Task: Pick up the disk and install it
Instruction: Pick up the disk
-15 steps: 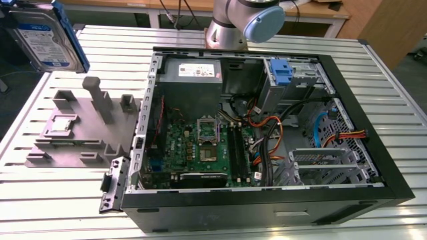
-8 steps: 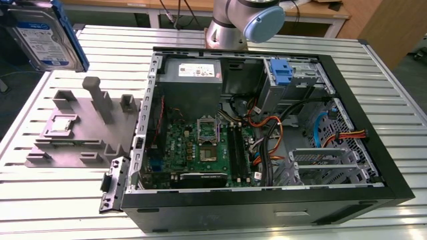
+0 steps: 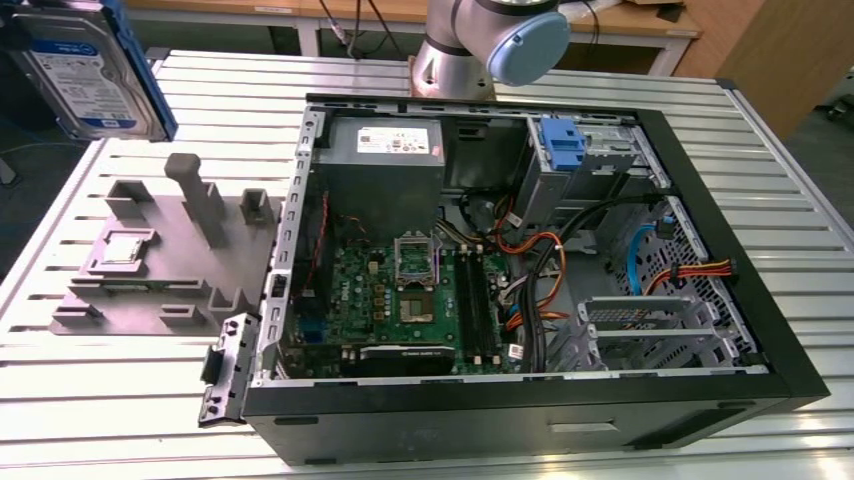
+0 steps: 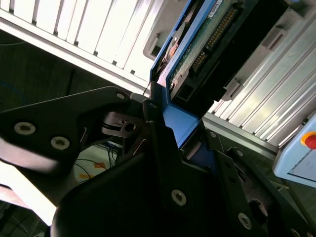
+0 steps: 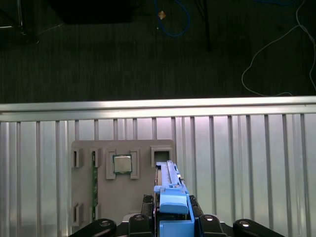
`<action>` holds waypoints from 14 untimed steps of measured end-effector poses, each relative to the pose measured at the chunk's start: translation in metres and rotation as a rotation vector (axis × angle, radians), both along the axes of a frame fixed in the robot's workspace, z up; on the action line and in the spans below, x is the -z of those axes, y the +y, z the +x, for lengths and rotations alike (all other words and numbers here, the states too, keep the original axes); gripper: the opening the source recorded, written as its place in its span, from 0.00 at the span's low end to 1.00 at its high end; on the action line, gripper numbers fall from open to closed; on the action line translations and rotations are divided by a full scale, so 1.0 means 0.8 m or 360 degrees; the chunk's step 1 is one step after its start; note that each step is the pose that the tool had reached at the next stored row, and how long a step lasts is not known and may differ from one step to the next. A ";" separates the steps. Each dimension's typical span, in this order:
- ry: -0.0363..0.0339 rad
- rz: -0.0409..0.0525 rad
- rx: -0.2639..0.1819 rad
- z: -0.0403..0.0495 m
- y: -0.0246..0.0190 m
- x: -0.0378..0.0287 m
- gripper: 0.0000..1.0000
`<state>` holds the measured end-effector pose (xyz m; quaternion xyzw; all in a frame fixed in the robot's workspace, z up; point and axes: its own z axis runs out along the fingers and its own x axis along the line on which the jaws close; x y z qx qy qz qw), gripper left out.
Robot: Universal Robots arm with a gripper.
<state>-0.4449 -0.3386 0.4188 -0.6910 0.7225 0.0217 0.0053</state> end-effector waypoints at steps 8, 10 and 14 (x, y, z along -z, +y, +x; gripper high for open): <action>0.0000 0.0000 0.0000 0.000 0.0000 -0.0047 0.37; 0.0000 0.0000 0.0000 0.000 0.0000 -0.0059 0.37; 0.0000 0.0000 0.0000 0.000 0.0000 -0.0084 0.37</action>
